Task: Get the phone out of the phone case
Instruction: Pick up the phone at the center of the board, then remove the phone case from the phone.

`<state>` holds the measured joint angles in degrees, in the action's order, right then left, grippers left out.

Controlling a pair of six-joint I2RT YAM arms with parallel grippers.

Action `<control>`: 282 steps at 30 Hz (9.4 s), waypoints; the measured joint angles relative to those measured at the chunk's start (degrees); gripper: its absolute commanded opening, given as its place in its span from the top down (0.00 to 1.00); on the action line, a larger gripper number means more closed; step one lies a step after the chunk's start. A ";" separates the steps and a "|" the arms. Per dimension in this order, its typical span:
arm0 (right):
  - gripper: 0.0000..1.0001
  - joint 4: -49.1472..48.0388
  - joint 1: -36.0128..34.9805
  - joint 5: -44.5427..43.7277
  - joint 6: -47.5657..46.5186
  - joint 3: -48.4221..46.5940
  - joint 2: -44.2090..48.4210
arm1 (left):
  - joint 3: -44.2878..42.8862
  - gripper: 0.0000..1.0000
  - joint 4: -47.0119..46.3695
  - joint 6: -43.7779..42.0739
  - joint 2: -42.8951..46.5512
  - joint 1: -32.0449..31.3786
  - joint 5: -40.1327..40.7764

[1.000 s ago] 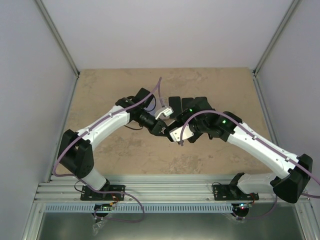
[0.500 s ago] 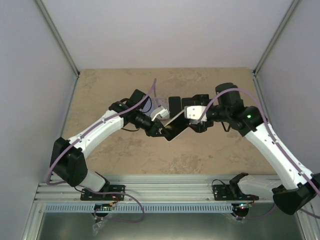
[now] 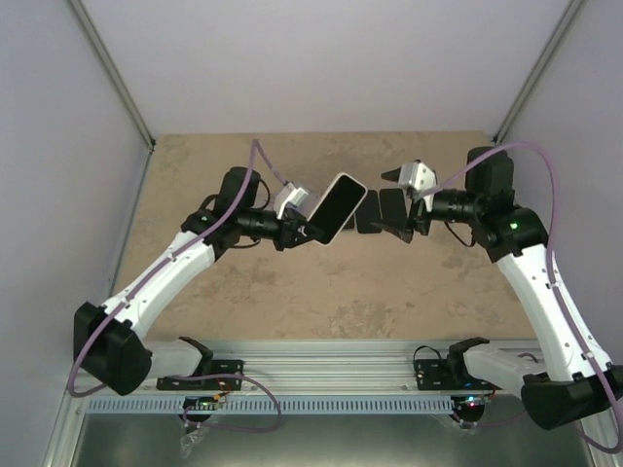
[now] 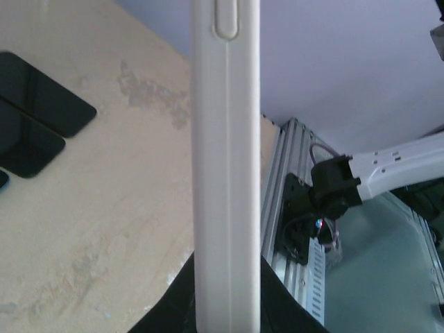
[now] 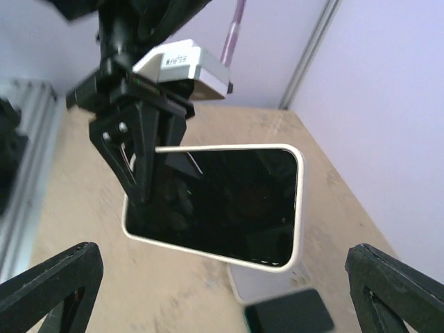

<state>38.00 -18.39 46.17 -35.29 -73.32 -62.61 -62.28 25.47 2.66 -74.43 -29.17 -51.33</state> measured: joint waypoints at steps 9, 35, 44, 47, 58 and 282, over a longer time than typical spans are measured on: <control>0.07 -27.63 5.51 19.47 42.01 3.39 -3.63 | 3.82 1.00 -15.23 12.09 7.15 1.92 0.61; 0.30 -64.24 0.79 20.37 85.74 11.72 -15.10 | 18.47 1.00 -55.21 45.27 6.58 2.38 -2.51; 0.39 -71.49 -3.04 19.04 94.33 12.33 -17.09 | 19.02 1.00 -55.65 45.44 6.58 2.40 -2.25; 0.44 -72.35 -3.69 18.91 95.12 12.31 -17.81 | 19.08 1.00 -56.13 45.75 6.58 2.40 -2.16; 0.63 -72.67 -4.87 18.40 95.32 11.04 -20.46 | 19.74 1.00 -56.96 45.79 6.58 2.40 -2.19; 0.99 -69.33 1.99 21.90 93.00 10.69 -14.36 | 15.76 0.57 -54.66 38.49 9.31 5.53 -16.20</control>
<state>-31.33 -16.40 68.07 57.71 -62.63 -76.97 -46.52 -29.19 41.15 -65.12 -23.64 -67.53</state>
